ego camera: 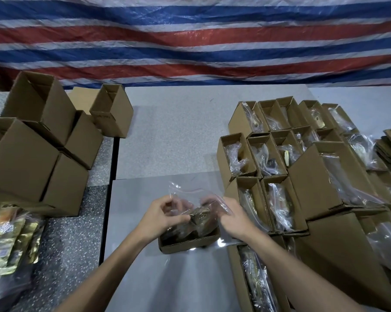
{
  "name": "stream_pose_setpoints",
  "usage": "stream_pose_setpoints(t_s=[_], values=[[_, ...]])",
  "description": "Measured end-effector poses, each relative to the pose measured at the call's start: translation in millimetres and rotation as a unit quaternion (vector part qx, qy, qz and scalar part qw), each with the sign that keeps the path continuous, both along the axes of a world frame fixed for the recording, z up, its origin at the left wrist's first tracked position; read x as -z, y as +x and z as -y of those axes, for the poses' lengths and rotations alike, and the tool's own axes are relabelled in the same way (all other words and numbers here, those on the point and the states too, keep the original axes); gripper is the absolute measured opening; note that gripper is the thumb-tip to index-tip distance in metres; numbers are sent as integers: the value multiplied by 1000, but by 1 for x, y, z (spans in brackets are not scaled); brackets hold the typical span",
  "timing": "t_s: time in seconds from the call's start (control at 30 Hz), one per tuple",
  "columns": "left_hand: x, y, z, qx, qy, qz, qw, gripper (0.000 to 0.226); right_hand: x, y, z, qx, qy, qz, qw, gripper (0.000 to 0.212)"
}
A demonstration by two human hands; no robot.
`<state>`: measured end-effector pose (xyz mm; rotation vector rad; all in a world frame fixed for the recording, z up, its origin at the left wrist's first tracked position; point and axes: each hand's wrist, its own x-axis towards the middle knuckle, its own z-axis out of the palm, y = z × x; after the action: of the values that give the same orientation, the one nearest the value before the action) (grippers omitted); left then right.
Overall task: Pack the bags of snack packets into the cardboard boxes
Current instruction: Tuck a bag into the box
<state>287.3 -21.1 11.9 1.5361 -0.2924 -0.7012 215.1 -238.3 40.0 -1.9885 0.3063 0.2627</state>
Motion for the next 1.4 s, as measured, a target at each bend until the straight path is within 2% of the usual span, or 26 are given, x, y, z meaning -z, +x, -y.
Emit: stream_pose_setpoints(t_s=[0.1, 0.2, 0.3, 0.37, 0.5, 0.6, 0.77, 0.87, 0.97, 1.07, 1.17, 1.27, 1.4], values=[[1, -2, -1, -44, 7, -26, 999, 41, 5, 0, -2, -31, -5, -14, 999, 65], [0, 0, -4, -75, 14, -39, 996, 39, 10, -3, -1, -75, -48, -63, 994, 56], [-3, 0, -7, -69, 38, -9, 997, 28, 13, -1, -4, -90, -67, -65, 992, 50], [-9, 2, -6, -65, 57, 20, 996, 29, 14, 1, -4, -84, -90, -70, 990, 54], [-19, 6, 2, -59, 64, 59, 994, 9, 14, 0, -7, -61, -104, -98, 988, 57], [-17, 6, 6, -40, 71, 60, 995, 9, 18, 0, -5, -43, -108, -84, 990, 65], [2, 4, 2, 22, 151, 65, 986, 5, 20, -6, -8, -118, -108, -98, 982, 83], [8, 2, -2, 29, 157, 59, 985, 8, 21, -5, -11, -106, -123, -103, 981, 68], [6, 2, -5, 10, 125, 15, 992, 9, 22, -3, -10, -115, -153, -89, 977, 63], [3, 1, -4, 2, 120, -6, 993, 8, 24, 1, -9, -87, -128, -106, 982, 58], [4, 1, 0, -14, 132, -26, 991, 12, 23, 4, -13, -74, -120, -145, 979, 45], [8, -2, -1, 2, 139, -72, 988, 22, 22, 6, -16, -103, -135, -192, 966, 33], [11, -10, 1, 46, 174, -70, 981, 37, 20, 8, -20, -104, -145, -196, 964, 29]])
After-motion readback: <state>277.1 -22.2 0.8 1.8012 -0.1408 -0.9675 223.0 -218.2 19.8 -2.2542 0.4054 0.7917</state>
